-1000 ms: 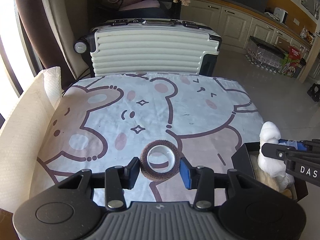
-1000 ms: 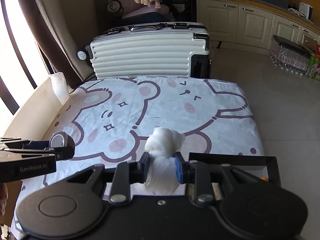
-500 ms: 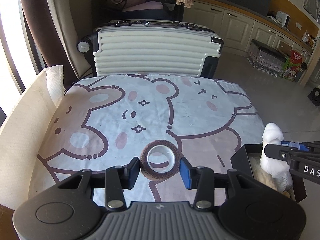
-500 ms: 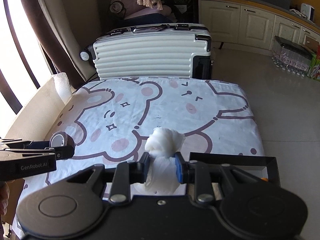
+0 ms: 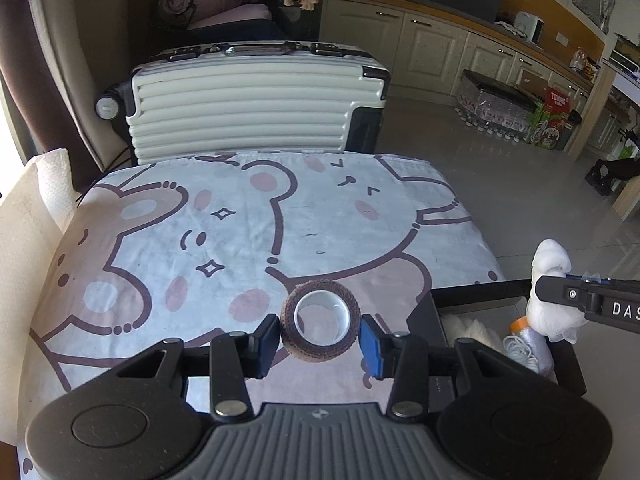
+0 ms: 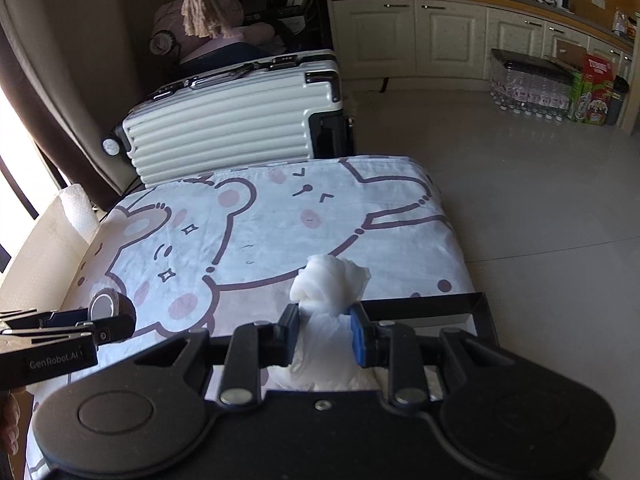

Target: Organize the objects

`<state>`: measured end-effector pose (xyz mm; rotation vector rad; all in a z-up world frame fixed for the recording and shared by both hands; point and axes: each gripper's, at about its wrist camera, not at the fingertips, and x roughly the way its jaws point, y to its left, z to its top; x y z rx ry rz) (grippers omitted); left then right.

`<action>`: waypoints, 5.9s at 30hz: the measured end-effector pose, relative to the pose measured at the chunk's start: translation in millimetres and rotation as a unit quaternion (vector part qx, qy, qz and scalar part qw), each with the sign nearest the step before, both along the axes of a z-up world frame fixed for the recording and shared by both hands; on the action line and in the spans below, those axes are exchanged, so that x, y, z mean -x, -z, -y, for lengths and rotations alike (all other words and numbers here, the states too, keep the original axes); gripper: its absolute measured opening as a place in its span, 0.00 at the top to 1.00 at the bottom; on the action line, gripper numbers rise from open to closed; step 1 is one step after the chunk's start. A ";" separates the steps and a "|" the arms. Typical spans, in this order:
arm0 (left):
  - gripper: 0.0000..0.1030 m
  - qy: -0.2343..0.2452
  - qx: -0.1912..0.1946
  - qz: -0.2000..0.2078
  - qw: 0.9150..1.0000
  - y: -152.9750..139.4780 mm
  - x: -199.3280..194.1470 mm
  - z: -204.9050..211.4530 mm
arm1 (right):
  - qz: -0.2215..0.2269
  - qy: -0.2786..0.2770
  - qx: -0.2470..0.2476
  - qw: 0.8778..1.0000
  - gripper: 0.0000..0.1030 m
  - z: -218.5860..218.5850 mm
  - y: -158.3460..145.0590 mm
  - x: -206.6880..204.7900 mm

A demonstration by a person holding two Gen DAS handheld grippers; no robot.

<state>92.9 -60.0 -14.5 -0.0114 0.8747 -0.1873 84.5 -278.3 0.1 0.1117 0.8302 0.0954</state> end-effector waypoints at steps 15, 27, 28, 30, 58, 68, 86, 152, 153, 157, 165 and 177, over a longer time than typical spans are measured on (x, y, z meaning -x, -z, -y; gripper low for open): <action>0.57 0.052 0.035 0.006 0.998 2.8 -2.9 48.0 | 0.002 0.075 -0.019 0.997 0.73 58.2 2.3 7.3; 0.57 0.079 0.050 0.008 0.996 8.4 -7.5 70.8 | -0.010 0.117 -0.058 0.991 0.73 81.3 12.7 4.5; 0.57 0.079 0.051 0.007 0.996 9.0 -8.5 72.1 | -0.012 0.123 -0.065 0.990 0.73 83.5 14.5 3.4; 0.57 0.081 0.053 0.007 0.995 10.2 -10.6 74.7 | -0.019 0.140 -0.082 0.987 0.73 88.7 19.7 1.0; 0.57 0.110 0.047 -0.018 0.993 47.7 -52.9 83.3 | -0.127 0.358 -0.338 0.861 0.67 112.2 131.9 -50.0; 0.57 0.121 0.064 -0.018 0.990 56.5 -60.1 98.8 | -0.145 0.320 -0.296 0.888 0.47 119.7 125.2 -57.1; 0.57 0.154 0.086 -0.039 0.984 78.3 -60.9 160.6 | -0.138 0.224 -0.149 0.953 0.61 140.5 92.9 -41.2; 0.30 0.120 0.052 -0.005 0.991 3.5 4.6 124.3 | -0.027 0.117 -0.018 0.993 0.64 103.3 5.3 39.7; 0.30 0.119 0.050 -0.004 0.992 0.5 9.0 121.9 | -0.025 0.117 -0.017 0.993 0.64 101.8 2.6 44.1; 0.30 0.115 0.044 0.003 0.992 -11.9 26.9 112.7 | -0.013 0.112 -0.013 0.994 0.63 94.3 -8.9 62.6; 0.30 0.103 0.034 0.018 0.994 -34.3 64.0 94.5 | 0.009 0.107 -0.010 0.994 0.61 81.2 -27.6 96.7; 0.30 0.075 0.027 0.039 0.996 -53.4 96.8 67.6 | 0.039 0.100 0.013 0.994 0.52 63.2 -45.2 128.6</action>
